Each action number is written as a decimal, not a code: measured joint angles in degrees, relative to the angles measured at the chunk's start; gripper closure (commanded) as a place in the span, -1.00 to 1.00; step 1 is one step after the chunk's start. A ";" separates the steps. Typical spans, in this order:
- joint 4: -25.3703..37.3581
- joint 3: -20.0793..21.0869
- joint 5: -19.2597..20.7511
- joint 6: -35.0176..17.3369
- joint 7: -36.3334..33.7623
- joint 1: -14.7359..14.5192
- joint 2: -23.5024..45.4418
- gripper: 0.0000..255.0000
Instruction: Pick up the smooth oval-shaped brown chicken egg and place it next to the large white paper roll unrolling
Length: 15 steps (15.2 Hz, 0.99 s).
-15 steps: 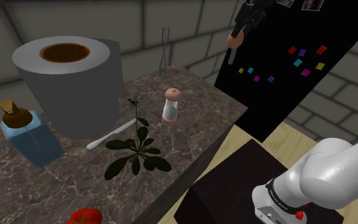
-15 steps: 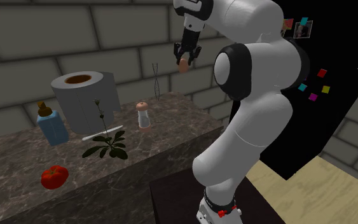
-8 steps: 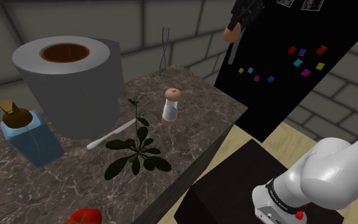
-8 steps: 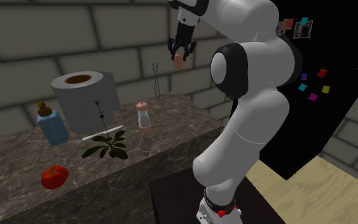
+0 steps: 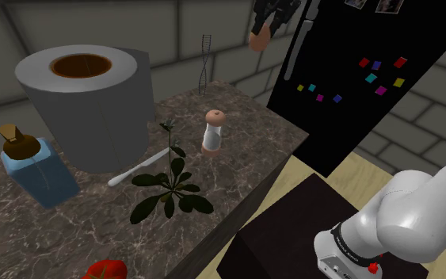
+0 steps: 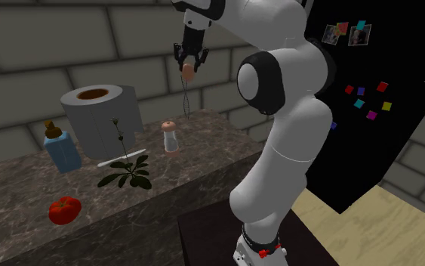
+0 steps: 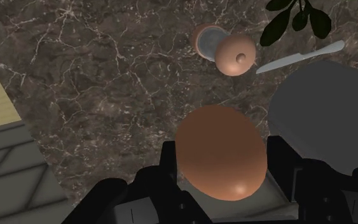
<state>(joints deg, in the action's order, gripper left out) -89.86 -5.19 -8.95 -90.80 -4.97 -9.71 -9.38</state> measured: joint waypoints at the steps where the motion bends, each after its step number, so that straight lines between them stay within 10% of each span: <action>1: -0.14 0.95 0.10 -0.75 -1.44 -0.62 0.41 1.00; 15: 25.48 9.53 3.77 1.80 -18.48 -9.15 21.23 1.00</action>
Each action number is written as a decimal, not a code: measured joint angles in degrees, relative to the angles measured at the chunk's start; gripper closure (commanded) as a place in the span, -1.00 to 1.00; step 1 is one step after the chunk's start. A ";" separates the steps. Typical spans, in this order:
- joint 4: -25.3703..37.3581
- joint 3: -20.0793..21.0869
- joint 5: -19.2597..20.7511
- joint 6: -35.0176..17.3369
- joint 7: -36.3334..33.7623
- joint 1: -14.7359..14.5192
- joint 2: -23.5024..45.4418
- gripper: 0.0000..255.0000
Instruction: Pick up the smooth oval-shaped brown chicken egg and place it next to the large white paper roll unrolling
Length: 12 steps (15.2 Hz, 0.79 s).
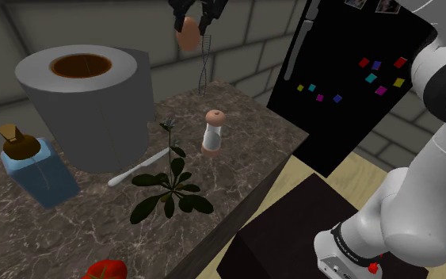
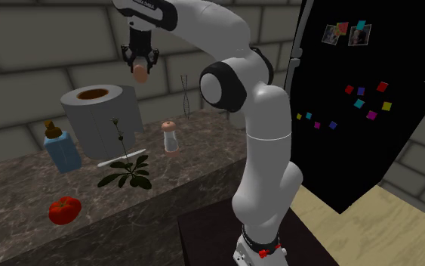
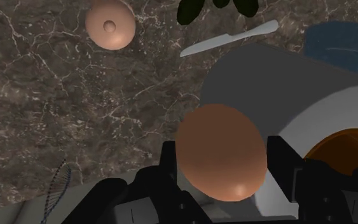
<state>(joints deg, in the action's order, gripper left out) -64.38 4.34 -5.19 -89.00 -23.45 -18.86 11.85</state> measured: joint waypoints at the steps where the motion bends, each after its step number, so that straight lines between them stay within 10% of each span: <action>1: 3.76 0.30 0.46 1.19 -0.89 -0.64 2.48 1.00; 12: -5.22 0.98 1.01 -7.00 -2.58 -2.25 1.50 1.00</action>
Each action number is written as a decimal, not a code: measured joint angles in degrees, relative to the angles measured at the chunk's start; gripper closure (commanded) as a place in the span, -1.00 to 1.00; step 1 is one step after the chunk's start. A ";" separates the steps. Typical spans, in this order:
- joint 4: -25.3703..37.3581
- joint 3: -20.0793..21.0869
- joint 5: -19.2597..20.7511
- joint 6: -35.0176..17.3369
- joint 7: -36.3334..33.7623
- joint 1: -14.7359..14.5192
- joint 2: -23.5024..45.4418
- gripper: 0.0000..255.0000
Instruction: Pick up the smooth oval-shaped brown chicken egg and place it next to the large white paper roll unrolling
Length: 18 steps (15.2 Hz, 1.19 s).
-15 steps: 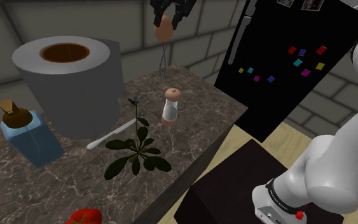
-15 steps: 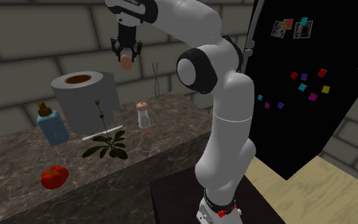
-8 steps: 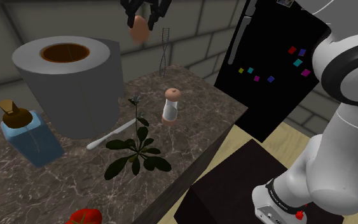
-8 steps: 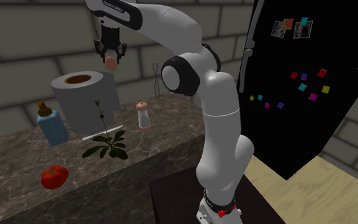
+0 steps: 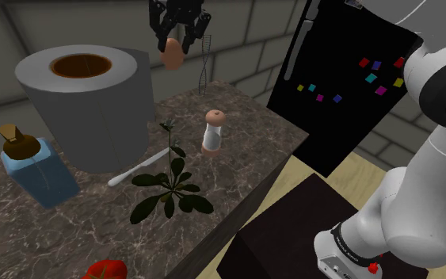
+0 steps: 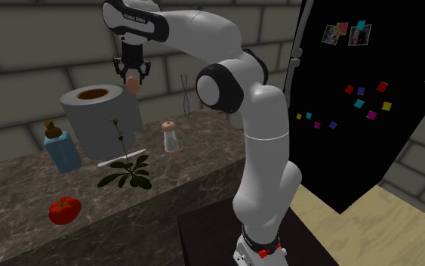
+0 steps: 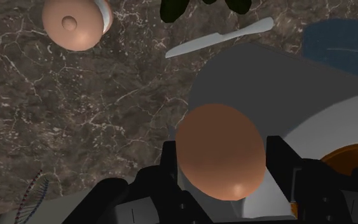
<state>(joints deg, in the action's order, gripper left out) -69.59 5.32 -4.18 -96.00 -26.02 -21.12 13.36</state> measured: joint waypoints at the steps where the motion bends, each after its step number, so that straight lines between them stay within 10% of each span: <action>1: -1.43 -0.03 -0.07 -1.06 0.16 0.07 -0.37 1.00; 18: -19.74 -0.13 -0.80 -15.69 1.75 0.38 -3.98 1.00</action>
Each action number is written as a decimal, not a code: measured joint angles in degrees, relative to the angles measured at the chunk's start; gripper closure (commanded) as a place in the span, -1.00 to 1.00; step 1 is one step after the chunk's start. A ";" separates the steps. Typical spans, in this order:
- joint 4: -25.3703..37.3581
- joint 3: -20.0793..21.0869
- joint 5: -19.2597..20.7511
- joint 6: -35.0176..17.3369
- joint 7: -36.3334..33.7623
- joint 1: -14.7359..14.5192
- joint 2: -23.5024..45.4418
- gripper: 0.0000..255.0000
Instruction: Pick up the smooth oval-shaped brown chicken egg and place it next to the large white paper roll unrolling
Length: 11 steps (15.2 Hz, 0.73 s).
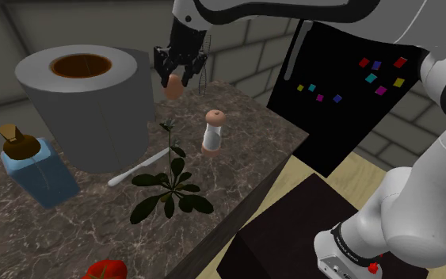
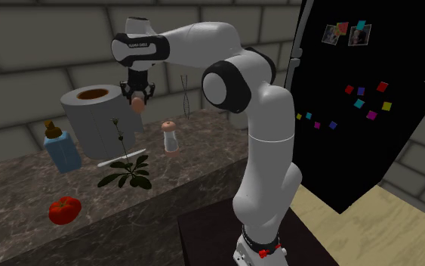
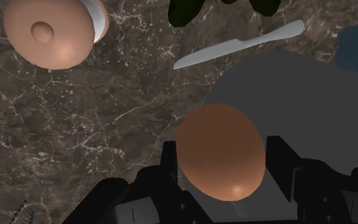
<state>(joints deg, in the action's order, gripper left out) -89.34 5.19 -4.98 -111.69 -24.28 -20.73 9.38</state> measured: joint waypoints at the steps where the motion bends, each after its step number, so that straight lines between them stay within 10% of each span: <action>1: -0.85 0.01 -0.03 -0.73 0.06 0.00 -0.11 1.00; 11: -8.20 0.06 -0.32 -8.27 0.73 -0.04 0.10 1.00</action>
<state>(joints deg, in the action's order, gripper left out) -97.54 5.25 -5.31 -119.96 -23.55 -20.77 9.47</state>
